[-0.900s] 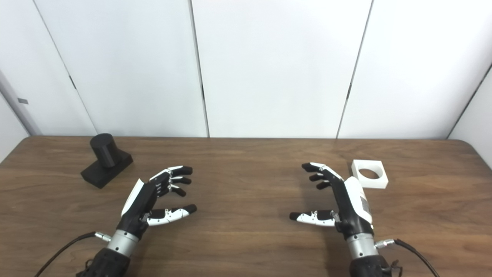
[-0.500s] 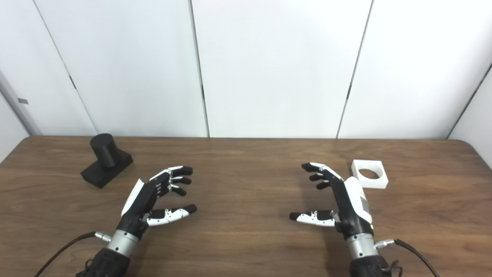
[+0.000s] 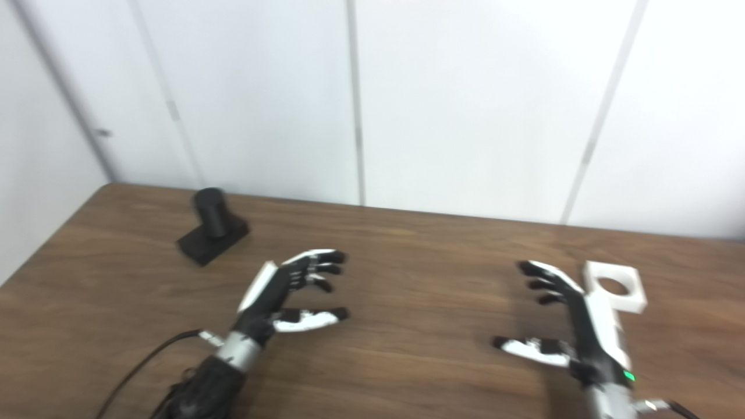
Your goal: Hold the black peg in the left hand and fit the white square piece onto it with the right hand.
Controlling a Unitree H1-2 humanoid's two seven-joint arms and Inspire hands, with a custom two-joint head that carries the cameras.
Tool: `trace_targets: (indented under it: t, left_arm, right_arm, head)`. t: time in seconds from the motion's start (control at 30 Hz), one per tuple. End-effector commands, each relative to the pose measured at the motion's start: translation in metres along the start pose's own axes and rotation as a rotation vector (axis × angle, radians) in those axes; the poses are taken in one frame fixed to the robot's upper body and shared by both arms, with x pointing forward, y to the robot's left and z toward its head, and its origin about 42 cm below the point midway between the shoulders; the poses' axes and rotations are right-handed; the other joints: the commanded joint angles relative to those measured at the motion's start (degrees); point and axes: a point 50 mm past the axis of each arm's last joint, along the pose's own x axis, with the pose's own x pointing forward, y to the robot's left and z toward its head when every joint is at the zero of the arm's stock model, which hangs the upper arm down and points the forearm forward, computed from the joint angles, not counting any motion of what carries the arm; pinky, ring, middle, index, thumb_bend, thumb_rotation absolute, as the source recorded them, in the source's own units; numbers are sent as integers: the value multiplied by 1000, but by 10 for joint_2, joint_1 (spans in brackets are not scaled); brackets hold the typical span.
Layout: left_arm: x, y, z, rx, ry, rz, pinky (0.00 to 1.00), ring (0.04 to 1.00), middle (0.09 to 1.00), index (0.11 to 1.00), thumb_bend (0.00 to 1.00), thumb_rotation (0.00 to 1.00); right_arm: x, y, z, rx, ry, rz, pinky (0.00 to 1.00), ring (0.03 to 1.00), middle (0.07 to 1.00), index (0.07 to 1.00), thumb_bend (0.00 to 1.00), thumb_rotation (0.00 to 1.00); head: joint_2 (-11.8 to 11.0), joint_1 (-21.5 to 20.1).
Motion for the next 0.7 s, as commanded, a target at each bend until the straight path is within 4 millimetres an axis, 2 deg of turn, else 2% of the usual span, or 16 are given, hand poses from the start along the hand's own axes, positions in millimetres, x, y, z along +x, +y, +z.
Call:
trace_targets:
  t: [0.0, 0.27, 0.4, 0.67]
  left_arm:
    - [12, -4, 8, 1, -46, 21, 586, 754, 792, 750, 745, 99]
    - [17, -15, 7, 25, -29, 32, 592, 746, 791, 745, 757, 126]
    - [18, -16, 6, 32, -30, 33, 581, 737, 783, 743, 756, 125]
    - [19, -17, 7, 26, -24, 33, 586, 734, 785, 745, 758, 118]
  right_arm:
    - [10, -13, 13, 6, -84, -35, 583, 707, 759, 742, 646, 0]
    - [9, -18, 19, 23, -55, -38, 610, 727, 775, 756, 634, 0]
    - [9, -18, 19, -17, -69, -53, 581, 682, 736, 732, 662, 0]
    - [8, -19, 23, -12, -62, -53, 569, 674, 726, 726, 662, 0]
  head:
    - [-4, 15]
    - [-16, 43]
    - [-19, 49]
    - [-17, 53]
